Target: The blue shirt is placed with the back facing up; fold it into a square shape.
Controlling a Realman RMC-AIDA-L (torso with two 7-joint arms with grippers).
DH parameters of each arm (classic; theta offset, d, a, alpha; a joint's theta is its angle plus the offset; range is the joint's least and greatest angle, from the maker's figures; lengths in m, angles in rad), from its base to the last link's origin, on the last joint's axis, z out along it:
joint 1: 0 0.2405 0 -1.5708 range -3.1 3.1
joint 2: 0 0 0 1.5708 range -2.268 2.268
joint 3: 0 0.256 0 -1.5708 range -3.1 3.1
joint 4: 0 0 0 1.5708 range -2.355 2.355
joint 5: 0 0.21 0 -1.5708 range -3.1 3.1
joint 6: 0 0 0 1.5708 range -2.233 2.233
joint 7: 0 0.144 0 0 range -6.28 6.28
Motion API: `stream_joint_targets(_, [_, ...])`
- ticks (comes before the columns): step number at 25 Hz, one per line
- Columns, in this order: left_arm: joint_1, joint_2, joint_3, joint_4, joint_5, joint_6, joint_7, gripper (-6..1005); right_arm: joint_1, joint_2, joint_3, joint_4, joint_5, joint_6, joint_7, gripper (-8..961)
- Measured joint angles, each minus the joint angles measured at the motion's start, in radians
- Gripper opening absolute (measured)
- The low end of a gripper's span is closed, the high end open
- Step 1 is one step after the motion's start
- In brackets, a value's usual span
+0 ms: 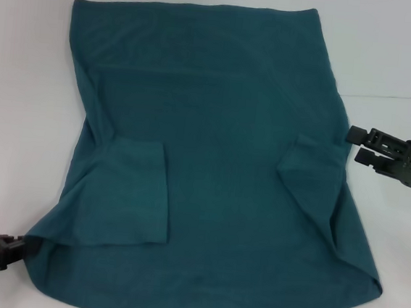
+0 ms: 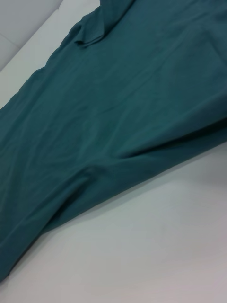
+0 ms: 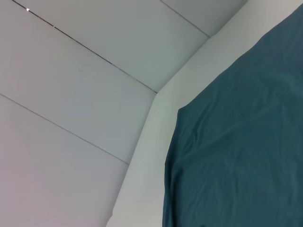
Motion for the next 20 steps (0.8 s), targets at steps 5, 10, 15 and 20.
stream_joint_targets(5, [-0.004,0.000,0.004,-0.001,0.000,-0.003,-0.006,124,-0.001,-0.001,-0.007,0.002,-0.004,0.004,0.000,930])
stream_joint_targets(10, [-0.004,0.000,0.003,-0.001,-0.005,0.003,-0.008,15,-0.008,-0.005,-0.007,-0.002,-0.035,0.005,0.003,930])
stream_joint_targets(15, [-0.007,-0.001,-0.006,-0.004,-0.009,0.001,-0.009,13,-0.012,-0.022,-0.009,-0.008,-0.089,0.001,0.038,930])
stream_joint_targets(20, [-0.006,-0.002,-0.007,-0.004,-0.021,-0.003,-0.016,13,-0.014,-0.049,-0.010,-0.010,-0.169,-0.030,0.096,930])
